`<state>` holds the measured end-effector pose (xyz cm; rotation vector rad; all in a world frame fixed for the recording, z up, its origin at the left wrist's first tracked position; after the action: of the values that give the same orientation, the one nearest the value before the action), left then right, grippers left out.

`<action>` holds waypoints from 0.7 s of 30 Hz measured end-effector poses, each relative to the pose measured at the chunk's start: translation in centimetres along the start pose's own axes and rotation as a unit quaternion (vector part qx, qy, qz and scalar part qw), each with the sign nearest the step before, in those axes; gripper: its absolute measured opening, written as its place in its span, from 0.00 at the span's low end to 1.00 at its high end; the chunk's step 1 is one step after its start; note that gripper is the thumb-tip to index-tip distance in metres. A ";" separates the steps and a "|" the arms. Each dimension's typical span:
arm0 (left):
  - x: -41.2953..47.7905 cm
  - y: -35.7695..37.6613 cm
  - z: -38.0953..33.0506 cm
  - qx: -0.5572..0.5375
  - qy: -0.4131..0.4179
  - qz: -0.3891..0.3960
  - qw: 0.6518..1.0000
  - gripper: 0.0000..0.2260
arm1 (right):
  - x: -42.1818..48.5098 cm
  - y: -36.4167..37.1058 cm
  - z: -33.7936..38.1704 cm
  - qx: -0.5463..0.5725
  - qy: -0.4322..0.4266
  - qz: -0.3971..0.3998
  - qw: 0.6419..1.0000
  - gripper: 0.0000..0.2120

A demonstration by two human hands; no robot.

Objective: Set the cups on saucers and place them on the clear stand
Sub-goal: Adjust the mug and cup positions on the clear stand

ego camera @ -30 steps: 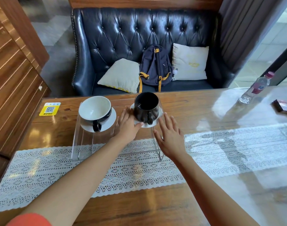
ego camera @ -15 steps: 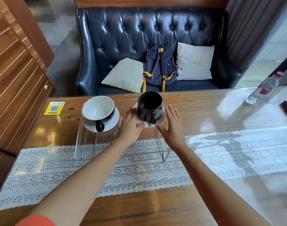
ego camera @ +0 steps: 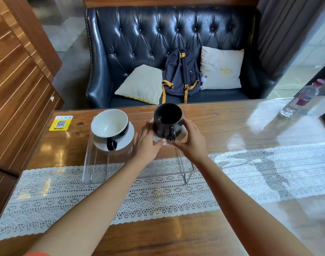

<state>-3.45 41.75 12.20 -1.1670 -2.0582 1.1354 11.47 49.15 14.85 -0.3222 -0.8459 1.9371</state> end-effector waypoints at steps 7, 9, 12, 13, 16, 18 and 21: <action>0.0 -0.1 0.0 -0.005 0.000 -0.007 1.000 0.32 | -0.6 0.0 0.7 0.009 0.009 -0.034 0.999 0.35; 0.0 -0.3 -0.1 -0.001 0.004 -0.007 1.000 0.31 | -0.8 0.1 0.7 0.016 0.004 -0.042 0.999 0.35; 0.0 -0.4 -0.3 0.016 0.017 -0.013 1.000 0.27 | -0.9 0.0 0.7 0.020 -0.006 -0.049 0.999 0.34; 0.0 -0.5 -0.3 0.017 0.015 -0.013 1.000 0.27 | -0.9 0.0 0.8 0.017 -0.006 -0.048 0.999 0.34; -0.1 -0.4 -0.2 0.025 0.007 -0.012 1.000 0.27 | -0.8 0.1 0.8 0.012 0.000 -0.041 0.999 0.34; -0.1 -0.2 -0.3 0.030 0.002 -0.014 0.999 0.28 | -0.8 0.1 0.8 0.019 0.007 -0.037 0.999 0.35; -0.2 -0.1 -0.4 0.024 -0.011 -0.016 1.000 0.29 | -0.8 0.1 0.8 0.029 0.016 -0.028 0.999 0.36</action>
<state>-3.12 41.75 12.45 -1.1002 -2.0464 1.1809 11.35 48.04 15.24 -0.2916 -0.7684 1.8951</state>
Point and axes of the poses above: each hand's wrist, its own x-axis towards the middle knuckle, its own y-axis out of the palm, z = x × y, the point moved 2 cm from there along x, towards the middle knuckle, and after that the axes turned 3 degrees about x, right-handed, at the moved point
